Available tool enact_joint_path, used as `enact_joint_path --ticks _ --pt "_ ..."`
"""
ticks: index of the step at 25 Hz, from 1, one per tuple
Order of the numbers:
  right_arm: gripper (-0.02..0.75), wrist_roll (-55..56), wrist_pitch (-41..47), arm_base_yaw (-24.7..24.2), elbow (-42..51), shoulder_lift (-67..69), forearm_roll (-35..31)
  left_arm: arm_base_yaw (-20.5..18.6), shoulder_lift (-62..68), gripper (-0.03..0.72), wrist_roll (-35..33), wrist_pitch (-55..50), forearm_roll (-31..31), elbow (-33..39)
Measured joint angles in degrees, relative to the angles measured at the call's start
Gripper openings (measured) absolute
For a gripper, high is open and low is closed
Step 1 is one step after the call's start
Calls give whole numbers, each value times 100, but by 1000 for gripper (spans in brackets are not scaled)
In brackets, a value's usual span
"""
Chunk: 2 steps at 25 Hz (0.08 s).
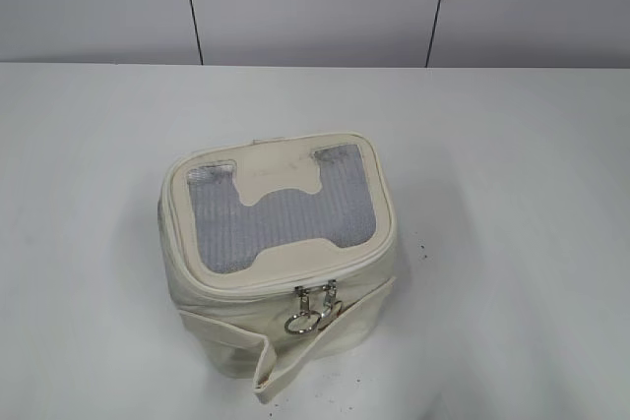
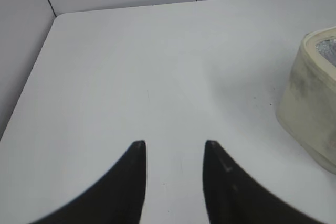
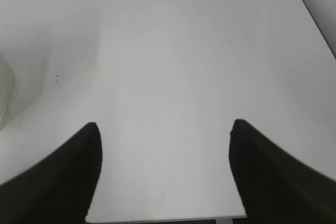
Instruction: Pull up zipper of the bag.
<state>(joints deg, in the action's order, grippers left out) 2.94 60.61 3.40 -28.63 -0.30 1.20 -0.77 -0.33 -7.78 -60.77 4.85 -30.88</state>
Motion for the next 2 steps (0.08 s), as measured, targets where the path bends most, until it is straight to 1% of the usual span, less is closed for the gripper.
enact_joint_path --ticks 2 --pt "587 0 0 0 0 0 0 0 0 285 0 0 0 0"
